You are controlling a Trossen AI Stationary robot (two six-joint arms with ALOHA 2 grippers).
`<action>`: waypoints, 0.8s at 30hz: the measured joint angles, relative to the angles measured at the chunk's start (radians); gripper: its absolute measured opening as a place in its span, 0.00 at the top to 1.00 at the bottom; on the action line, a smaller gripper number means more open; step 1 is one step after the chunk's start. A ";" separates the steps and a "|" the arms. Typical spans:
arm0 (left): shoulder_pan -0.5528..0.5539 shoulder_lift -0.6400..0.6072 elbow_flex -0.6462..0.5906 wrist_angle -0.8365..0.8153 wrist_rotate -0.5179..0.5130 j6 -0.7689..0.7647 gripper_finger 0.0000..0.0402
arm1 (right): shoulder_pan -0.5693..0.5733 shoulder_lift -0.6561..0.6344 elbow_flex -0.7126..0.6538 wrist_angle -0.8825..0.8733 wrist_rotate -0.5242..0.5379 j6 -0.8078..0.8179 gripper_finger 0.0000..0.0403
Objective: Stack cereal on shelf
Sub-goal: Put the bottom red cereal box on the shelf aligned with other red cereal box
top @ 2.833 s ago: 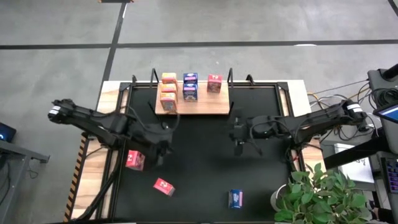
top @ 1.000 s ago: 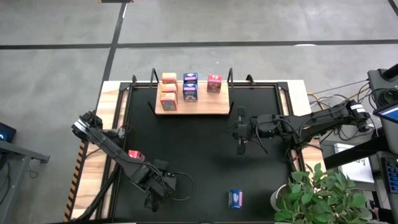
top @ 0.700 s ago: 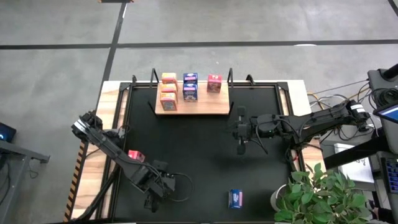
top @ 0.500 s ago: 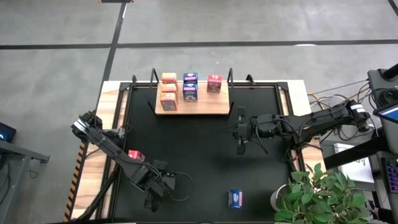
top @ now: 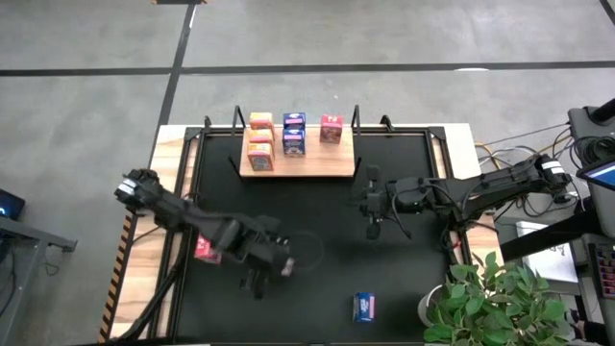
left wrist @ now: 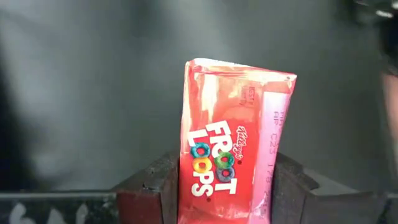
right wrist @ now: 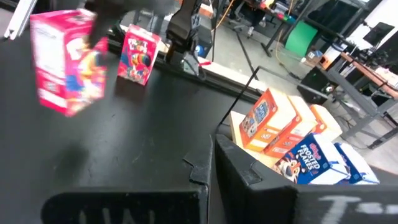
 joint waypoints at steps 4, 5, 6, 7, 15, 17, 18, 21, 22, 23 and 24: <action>0.092 -0.003 0.024 0.011 -0.130 0.119 0.62 | 0.000 -0.001 0.000 -0.043 0.000 0.001 0.97; 0.118 -0.004 0.026 0.023 -0.155 0.142 0.62 | 0.000 -0.001 0.000 -0.050 0.000 0.001 0.97; 0.144 -0.004 0.026 0.042 -0.175 0.165 0.62 | 0.000 -0.001 0.000 -0.057 0.000 -0.001 0.97; 0.172 -0.004 0.026 0.063 -0.187 0.186 0.62 | 0.000 -0.001 0.000 -0.061 0.000 -0.007 0.97; 0.396 -0.004 0.025 0.285 -0.204 0.273 0.62 | 0.000 -0.010 -0.011 -0.058 -0.002 -0.061 0.97; 0.445 -0.004 0.025 0.319 -0.207 0.288 0.62 | 0.000 -0.020 -0.018 -0.059 -0.002 -0.064 0.97; 0.470 -0.003 0.025 0.337 -0.207 0.295 0.62 | 0.000 -0.023 -0.019 -0.059 -0.002 -0.065 0.97; 0.539 0.013 0.025 0.407 -0.208 0.296 0.62 | 0.000 -0.047 -0.031 -0.059 -0.002 -0.066 0.97; 0.559 0.020 0.025 0.428 -0.207 0.293 0.62 | 0.000 -0.054 -0.034 -0.059 -0.001 -0.065 0.97; 0.579 0.026 0.024 0.450 -0.207 0.289 0.62 | 0.000 -0.063 -0.038 -0.057 -0.001 -0.063 0.97; 0.598 0.037 0.024 0.472 -0.208 0.283 0.62 | 0.000 -0.073 -0.045 -0.059 -0.001 -0.060 0.97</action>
